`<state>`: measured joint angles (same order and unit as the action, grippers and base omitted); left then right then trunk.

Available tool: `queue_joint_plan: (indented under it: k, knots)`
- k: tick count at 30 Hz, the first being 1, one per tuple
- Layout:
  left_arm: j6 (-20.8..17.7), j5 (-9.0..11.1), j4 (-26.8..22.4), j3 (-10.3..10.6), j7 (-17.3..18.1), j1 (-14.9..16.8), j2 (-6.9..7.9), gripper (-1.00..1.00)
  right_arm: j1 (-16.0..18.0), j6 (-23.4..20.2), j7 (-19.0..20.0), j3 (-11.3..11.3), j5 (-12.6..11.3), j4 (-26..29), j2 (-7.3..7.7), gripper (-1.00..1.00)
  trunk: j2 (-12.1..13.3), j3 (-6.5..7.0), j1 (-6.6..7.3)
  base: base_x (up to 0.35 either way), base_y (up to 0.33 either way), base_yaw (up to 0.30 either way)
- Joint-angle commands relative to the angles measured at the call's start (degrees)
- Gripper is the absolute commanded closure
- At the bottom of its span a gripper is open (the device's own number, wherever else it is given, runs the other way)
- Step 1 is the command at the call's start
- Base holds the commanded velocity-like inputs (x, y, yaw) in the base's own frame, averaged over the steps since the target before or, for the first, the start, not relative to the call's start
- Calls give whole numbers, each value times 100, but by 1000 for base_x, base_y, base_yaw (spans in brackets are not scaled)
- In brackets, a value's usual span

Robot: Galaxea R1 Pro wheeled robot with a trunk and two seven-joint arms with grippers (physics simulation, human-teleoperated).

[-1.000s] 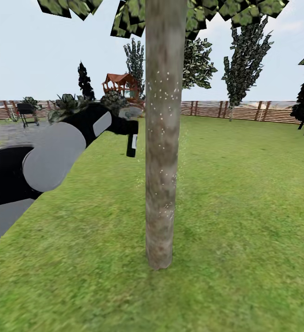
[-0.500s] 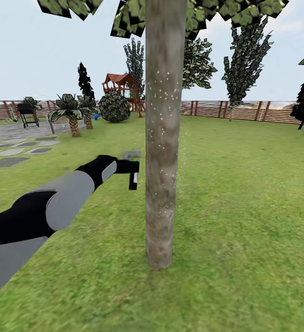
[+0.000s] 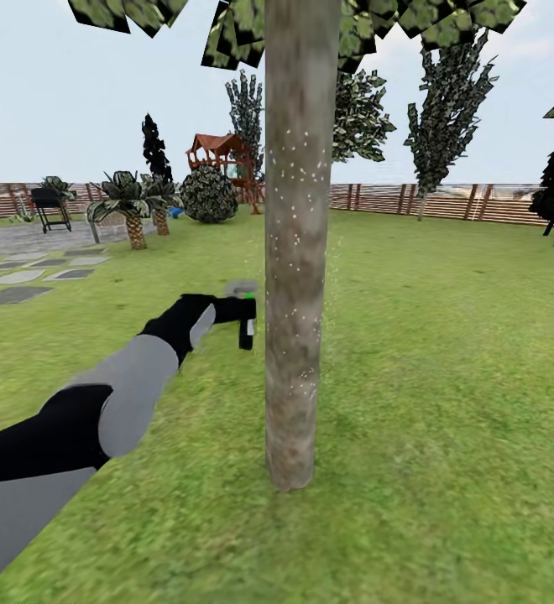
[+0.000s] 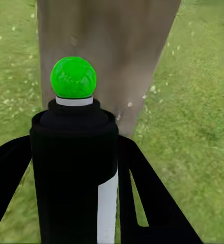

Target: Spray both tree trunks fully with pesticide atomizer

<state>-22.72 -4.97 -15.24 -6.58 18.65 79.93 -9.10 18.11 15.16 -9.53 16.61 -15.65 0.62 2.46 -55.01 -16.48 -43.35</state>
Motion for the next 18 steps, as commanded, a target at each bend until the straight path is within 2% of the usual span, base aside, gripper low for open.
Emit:
queue_joint_plan:
  k: [1, 3, 4, 8, 10, 12, 13, 18]
  knots:
    - [-597, -11, -699, 14, -1, -4, -7, 100, 0, 1, -1, 0, 0, 0, 0, -100, 1, -2, 0, 0, 0, 0]
    - [-1230, 1, -1686, 21, -2, -2, -49, 100, 0, 4, -1, 0, 0, 0, 0, -100, 1, -2, 0, 0, 0, 0]
    - [-1348, 3, -1925, 21, 0, 1, -87, 100, 0, 4, -2, 0, 0, 0, 0, -100, 1, -2, 0, 0, 0, 0]
    - [-1467, 12, -2208, 14, 6, 4, -90, 100, 0, 2, 0, 0, -1, 0, 0, -100, 1, -2, 0, 0, 0, 0]
    - [-1471, 13, -2149, -1, 140, 5, -90, 100, 0, 1, 0, 0, 0, 0, 0, -100, 1, -2, 0, 0, 0, 0]
    - [-1461, 13, -1915, -6, 570, 5, -90, 100, 0, 2, 1, 0, 0, 0, 0, -100, 1, -2, 0, 0, 0, 0]
    - [-1445, 8, -1594, -19, 930, 5, -90, 100, 0, 2, 1, 0, -2, 0, 0, -100, 1, -2, 0, 0, 0, 0]
    - [-1413, 6, -1108, -28, 1480, 5, -90, 100, 0, 1, 0, 0, 0, 0, 0, -100, 1, -2, 0, 0, 0, 0]
